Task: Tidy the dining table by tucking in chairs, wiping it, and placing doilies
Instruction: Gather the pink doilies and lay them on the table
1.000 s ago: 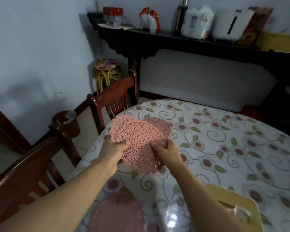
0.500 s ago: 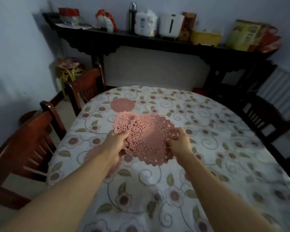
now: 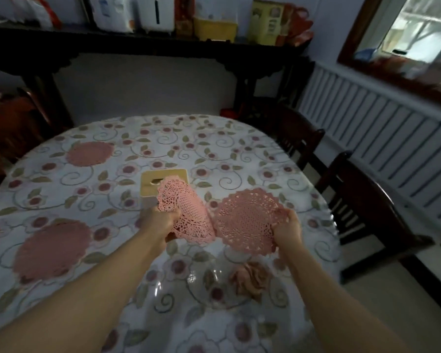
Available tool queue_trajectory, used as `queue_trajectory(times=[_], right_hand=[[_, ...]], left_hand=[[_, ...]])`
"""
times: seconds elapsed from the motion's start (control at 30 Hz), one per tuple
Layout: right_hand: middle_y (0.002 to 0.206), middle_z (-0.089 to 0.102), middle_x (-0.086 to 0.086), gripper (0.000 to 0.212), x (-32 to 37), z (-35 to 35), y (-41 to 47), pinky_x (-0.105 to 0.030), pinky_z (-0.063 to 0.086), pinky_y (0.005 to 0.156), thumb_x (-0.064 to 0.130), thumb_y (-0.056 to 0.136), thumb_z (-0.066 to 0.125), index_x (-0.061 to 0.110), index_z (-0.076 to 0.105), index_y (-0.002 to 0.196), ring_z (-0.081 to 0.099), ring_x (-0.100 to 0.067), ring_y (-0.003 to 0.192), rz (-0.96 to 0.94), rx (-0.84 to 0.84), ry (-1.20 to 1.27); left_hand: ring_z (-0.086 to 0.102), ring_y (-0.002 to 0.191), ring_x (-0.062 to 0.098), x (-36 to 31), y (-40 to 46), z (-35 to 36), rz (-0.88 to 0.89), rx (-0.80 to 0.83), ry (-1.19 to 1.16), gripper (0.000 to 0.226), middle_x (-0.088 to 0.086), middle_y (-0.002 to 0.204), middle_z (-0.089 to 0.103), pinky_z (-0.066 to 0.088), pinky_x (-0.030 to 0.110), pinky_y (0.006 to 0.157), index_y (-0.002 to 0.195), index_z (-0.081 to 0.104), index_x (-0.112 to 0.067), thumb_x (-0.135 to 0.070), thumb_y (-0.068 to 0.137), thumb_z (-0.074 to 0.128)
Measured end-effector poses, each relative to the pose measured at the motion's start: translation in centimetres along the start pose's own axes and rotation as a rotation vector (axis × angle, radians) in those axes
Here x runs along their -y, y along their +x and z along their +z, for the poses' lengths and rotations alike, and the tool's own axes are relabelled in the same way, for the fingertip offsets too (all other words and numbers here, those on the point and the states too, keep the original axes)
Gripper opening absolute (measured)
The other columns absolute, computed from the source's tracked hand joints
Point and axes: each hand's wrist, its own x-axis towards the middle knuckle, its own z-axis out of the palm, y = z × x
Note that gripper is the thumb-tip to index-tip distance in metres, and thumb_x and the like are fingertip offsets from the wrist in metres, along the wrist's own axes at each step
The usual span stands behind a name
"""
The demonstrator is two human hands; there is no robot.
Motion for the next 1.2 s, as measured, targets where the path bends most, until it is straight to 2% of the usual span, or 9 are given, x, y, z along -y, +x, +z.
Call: queue_trajectory(times=[0.13, 0.27, 0.47, 0.57, 0.7, 0.77, 1.0, 1.1, 1.2], right_hand=[[0.103, 0.065, -0.013, 0.05, -3.1, -4.1, 6.5, -0.046, 0.056, 0.074, -0.007, 0.086, 0.034, 0.023, 0.051, 0.123, 0.064, -0.036, 0.089, 0.084, -0.068, -0.087], [0.089, 0.064, -0.008, 0.04, -5.8, -5.3, 12.5, -0.036, 0.052, 0.064, -0.001, 0.09, 0.035, 0.02, 0.053, 0.12, 0.061, -0.026, 0.074, 0.109, -0.048, -0.122], [0.106, 0.058, -0.01, 0.05, -6.8, -3.5, 18.3, -0.03, 0.047, 0.072, -0.01, 0.089, 0.039, 0.014, 0.044, 0.132, 0.056, -0.02, 0.082, 0.111, 0.106, -0.149], [0.123, 0.056, -0.016, 0.047, -7.8, -2.9, 19.7, -0.03, 0.043, 0.08, -0.001, 0.089, 0.05, 0.01, 0.04, 0.134, 0.056, -0.031, 0.106, 0.097, 0.218, -0.267], [0.149, 0.028, -0.019, 0.076, -8.1, -2.8, 20.3, -0.047, 0.032, 0.11, 0.017, 0.087, 0.062, 0.012, 0.016, 0.147, 0.028, -0.037, 0.136, 0.134, 0.337, -0.68], [0.157, 0.009, -0.013, 0.089, -7.4, -3.3, 19.6, -0.05, 0.021, 0.116, 0.021, 0.086, 0.066, 0.019, 0.006, 0.15, 0.01, -0.035, 0.144, 0.146, 0.405, -0.625], [0.15, 0.034, -0.011, 0.08, -2.8, -3.3, 15.9, -0.051, 0.036, 0.109, 0.053, 0.086, 0.057, 0.015, 0.023, 0.148, 0.037, -0.03, 0.134, 0.114, 0.658, -0.236], [0.114, 0.058, -0.01, 0.054, -0.5, -2.9, 14.9, -0.048, 0.049, 0.096, 0.043, 0.085, 0.064, 0.006, 0.049, 0.121, 0.058, -0.026, 0.105, 0.277, 0.76, -0.038], [0.108, 0.059, -0.017, 0.036, 1.0, -2.4, 15.1, -0.045, 0.056, 0.082, 0.015, 0.086, 0.066, 0.013, 0.046, 0.115, 0.064, -0.028, 0.09, 0.195, 0.733, -0.044]], left_hand=[[0.063, 0.078, 0.028, 1.7, 2.2, 6.6, -0.027, -0.043, -0.024, 0.014, 0.013, 0.095, 0.065, 0.052, 0.038, 0.062, 0.1, 0.058, -0.011, -0.001, 0.09, 0.053], [0.064, 0.075, 0.025, 3.0, 4.1, 11.5, -0.047, -0.081, -0.025, 0.016, 0.008, 0.085, 0.066, 0.052, 0.035, 0.06, 0.103, 0.059, -0.008, -0.002, 0.09, 0.054], [0.065, 0.088, 0.03, 4.3, 5.3, 15.4, -0.06, -0.12, -0.016, 0.031, 0.016, 0.106, 0.066, 0.054, 0.039, 0.072, 0.119, 0.056, -0.003, -0.001, 0.088, 0.057], [0.065, 0.088, 0.03, 4.6, 5.6, 16.3, -0.061, -0.125, -0.024, 0.034, 0.017, 0.11, 0.064, 0.053, 0.039, 0.069, 0.122, 0.053, -0.002, 0.0, 0.088, 0.056], [0.063, 0.099, 0.036, 4.8, 5.7, 17.1, -0.087, -0.118, -0.032, 0.037, 0.019, 0.115, 0.063, 0.052, 0.048, 0.083, 0.125, 0.051, -0.003, 0.001, 0.089, 0.054], [0.062, 0.1, 0.037, 4.6, 5.6, 17.4, -0.084, -0.098, -0.031, 0.035, 0.018, 0.116, 0.063, 0.051, 0.051, 0.086, 0.124, 0.053, -0.005, 0.0, 0.089, 0.054], [0.063, 0.101, 0.032, 2.7, 4.2, 18.3, -0.046, 0.046, -0.064, 0.028, 0.013, 0.112, 0.066, 0.048, 0.053, 0.093, 0.116, 0.058, -0.007, -0.002, 0.088, 0.056], [0.062, 0.102, 0.03, 1.3, 3.9, 18.0, -0.022, 0.096, -0.087, 0.024, 0.012, 0.112, 0.066, 0.048, 0.05, 0.094, 0.11, 0.059, -0.008, -0.002, 0.087, 0.058], [0.063, 0.094, 0.021, 0.0, 4.4, 17.7, 0.018, 0.096, -0.085, 0.015, 0.003, 0.098, 0.066, 0.052, 0.039, 0.084, 0.095, 0.059, -0.014, -0.001, 0.087, 0.059]])
